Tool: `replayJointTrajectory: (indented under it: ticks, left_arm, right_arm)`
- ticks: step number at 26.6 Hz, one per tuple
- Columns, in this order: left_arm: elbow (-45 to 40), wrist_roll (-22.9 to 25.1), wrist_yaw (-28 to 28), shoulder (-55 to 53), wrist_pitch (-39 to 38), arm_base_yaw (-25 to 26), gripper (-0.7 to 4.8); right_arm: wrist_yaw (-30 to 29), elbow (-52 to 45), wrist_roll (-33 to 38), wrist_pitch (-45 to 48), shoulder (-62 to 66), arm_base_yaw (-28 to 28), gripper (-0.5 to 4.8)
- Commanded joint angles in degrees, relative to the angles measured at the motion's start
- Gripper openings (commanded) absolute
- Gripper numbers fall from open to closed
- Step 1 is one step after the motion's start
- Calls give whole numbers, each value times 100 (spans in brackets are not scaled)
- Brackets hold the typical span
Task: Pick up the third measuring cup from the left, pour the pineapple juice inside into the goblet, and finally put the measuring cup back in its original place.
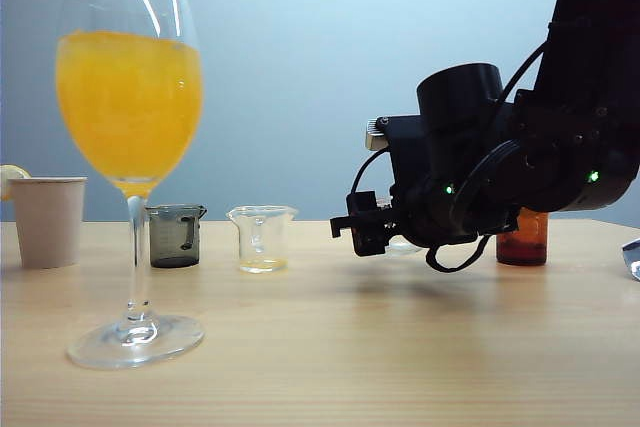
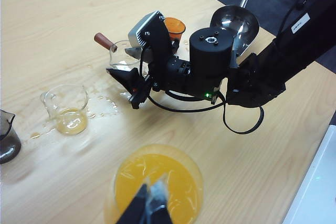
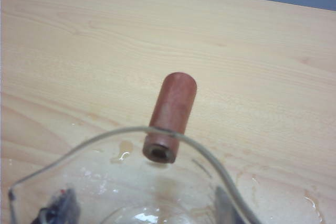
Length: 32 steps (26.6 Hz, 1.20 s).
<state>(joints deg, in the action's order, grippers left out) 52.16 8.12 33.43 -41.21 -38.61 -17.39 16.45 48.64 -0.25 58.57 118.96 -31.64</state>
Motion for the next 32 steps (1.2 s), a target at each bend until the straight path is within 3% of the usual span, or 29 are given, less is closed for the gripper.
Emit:
replayJointTrajectory:
  ticks: [1,4,6,9,12,13,32]
  left_arm:
    - [31,2,24,11,57,7,-5]
    - [31,0,26,9,55,7,-5]
    - [31,0,26,9,55,7,-5]
    - [31,2,26,9,55,7,-5]
    - [31,2,26,9,57,7,-5]
    - [31,2,24,9,57,7,-5]
    - [31,2,26,15,55,7,-5]
  right_arm:
    - [-11,24,28,122,24,-4,0]
    - [-11,24,48,122,109,-4,20]
    - [-11,24,50,131,107,-4,152]
    - [-11,24,50,177,105,-4,253]
    - [-74,24,109,177,94,-15,414]
    - [-120,24,155,175,94,-15,439]
    - [-372,-210,367,-739,-498,-22,445]
